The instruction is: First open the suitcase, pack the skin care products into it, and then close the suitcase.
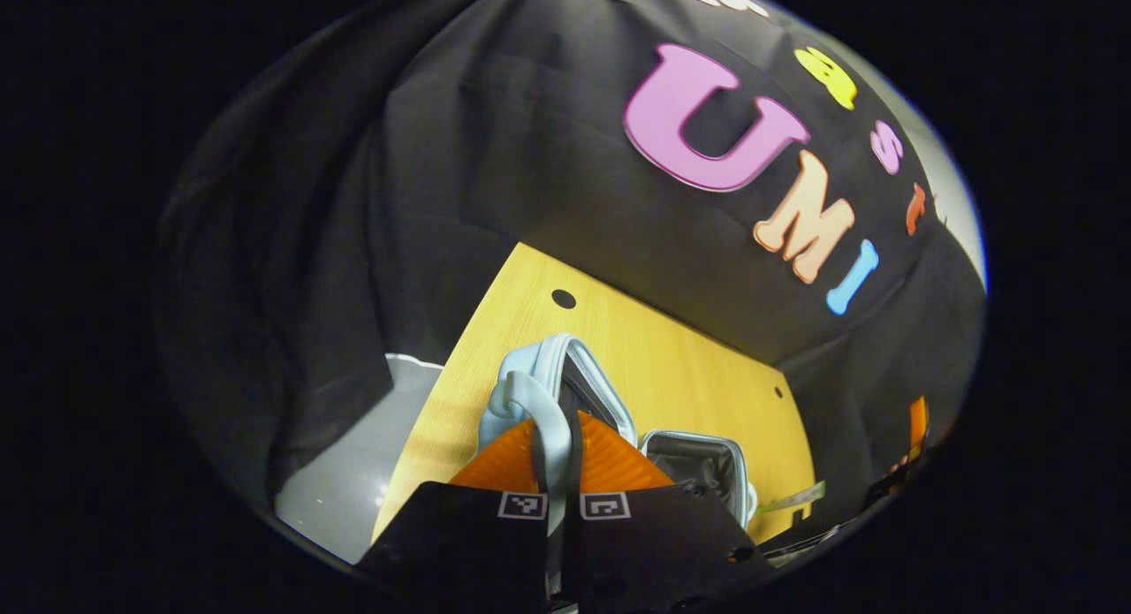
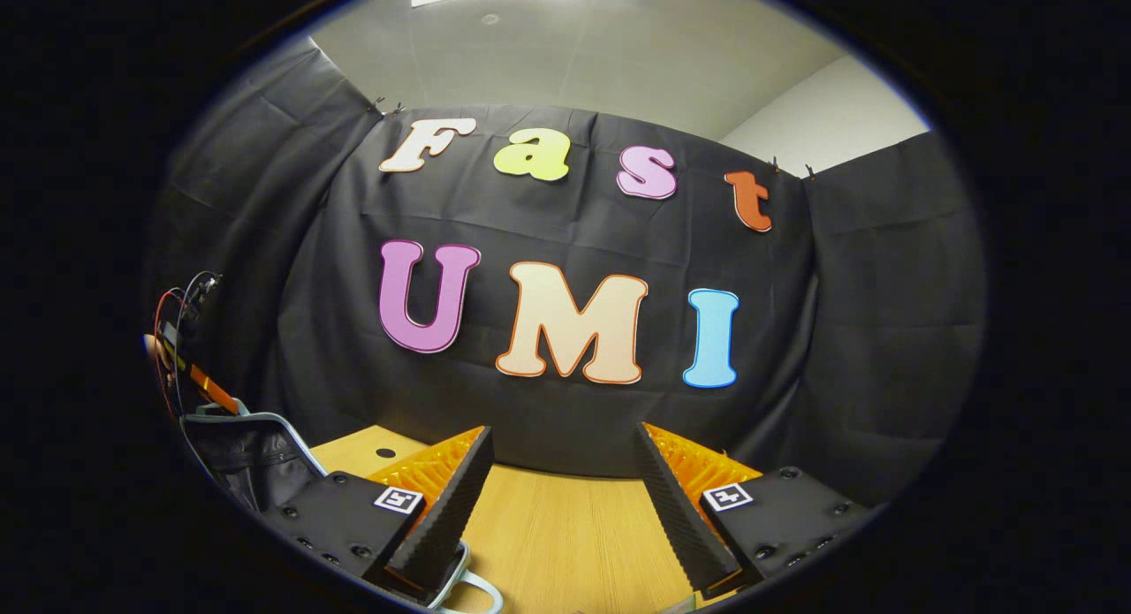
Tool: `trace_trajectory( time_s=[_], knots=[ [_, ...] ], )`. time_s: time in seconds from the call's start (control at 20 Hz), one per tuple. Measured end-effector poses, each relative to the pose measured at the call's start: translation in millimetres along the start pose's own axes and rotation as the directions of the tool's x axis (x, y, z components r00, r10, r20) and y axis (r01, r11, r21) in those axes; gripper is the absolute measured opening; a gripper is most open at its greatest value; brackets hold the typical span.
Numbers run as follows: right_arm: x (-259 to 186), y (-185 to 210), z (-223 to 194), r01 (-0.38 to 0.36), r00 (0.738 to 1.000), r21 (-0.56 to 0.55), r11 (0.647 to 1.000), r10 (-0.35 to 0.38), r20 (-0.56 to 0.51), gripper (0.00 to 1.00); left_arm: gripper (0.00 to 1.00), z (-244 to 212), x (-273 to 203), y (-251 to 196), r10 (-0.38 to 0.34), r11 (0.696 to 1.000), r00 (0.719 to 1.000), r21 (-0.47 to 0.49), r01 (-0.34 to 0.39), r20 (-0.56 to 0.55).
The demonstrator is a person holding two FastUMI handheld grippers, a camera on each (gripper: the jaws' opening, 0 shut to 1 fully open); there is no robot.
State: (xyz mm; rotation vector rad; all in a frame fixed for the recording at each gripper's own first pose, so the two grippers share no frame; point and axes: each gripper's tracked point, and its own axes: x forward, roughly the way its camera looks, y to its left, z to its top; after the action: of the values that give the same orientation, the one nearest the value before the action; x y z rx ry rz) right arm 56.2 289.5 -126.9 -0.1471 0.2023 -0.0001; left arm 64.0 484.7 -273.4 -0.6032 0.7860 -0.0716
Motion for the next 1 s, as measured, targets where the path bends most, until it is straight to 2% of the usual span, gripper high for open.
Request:
trace_trajectory(
  time_s=[0.05,0.1,0.15,0.2,0.4,0.55,0.6,0.65,0.75,0.85,1.0],
  knots=[
    [1,4,-1,-0.006,1.0,-0.004,1.0,0.006,-0.008,0.99,0.0,-4,1,18,0.034,0.999,0.999,-0.024,-0.034,-0.007],
    [2,7,-2,-0.012,1.0,-0.007,1.0,0.012,-0.012,0.99,0.0,-13,5,44,0.105,0.994,0.994,-0.02,-0.105,-0.03],
    [3,11,-2,-0.019,1.0,-0.012,1.0,0.019,-0.014,1.0,0.01,-24,2,76,0.216,0.976,0.975,0.017,-0.216,-0.059],
    [5,15,-2,-0.025,1.0,-0.017,1.0,0.025,-0.013,1.0,0.01,-36,2,103,0.288,0.957,0.953,0.056,-0.284,-0.095],
    [14,34,-12,-0.063,0.997,-0.028,0.998,0.062,-0.039,0.99,0.01,-77,27,128,0.336,0.941,0.926,0.021,-0.338,-0.17],
    [18,43,-15,-0.082,0.996,-0.044,0.996,0.08,-0.047,0.99,0.01,-72,31,129,0.377,0.926,0.919,0.076,-0.371,-0.113],
    [18,44,-15,-0.083,0.996,-0.046,0.995,0.081,-0.045,0.99,0.05,-67,28,137,0.416,0.907,0.905,0.116,-0.405,-0.087],
    [19,43,-15,-0.082,0.996,-0.045,0.996,0.08,-0.044,0.99,0.13,-57,24,145,0.467,0.877,0.883,0.155,-0.455,-0.048],
    [19,39,-16,-0.078,0.996,-0.036,0.996,0.077,-0.041,0.99,0.53,-40,19,134,0.483,0.857,0.874,0.178,-0.484,0.05],
    [21,30,-16,-0.066,0.997,-0.022,0.998,0.065,-0.033,0.99,0.94,-11,9,118,0.501,0.824,0.843,0.191,-0.534,0.195],
    [21,12,-14,-0.047,0.999,0.005,0.999,0.047,-0.011,1.0,0.94,22,-13,80,0.486,0.769,0.779,0.229,-0.596,0.396]
  ],
)
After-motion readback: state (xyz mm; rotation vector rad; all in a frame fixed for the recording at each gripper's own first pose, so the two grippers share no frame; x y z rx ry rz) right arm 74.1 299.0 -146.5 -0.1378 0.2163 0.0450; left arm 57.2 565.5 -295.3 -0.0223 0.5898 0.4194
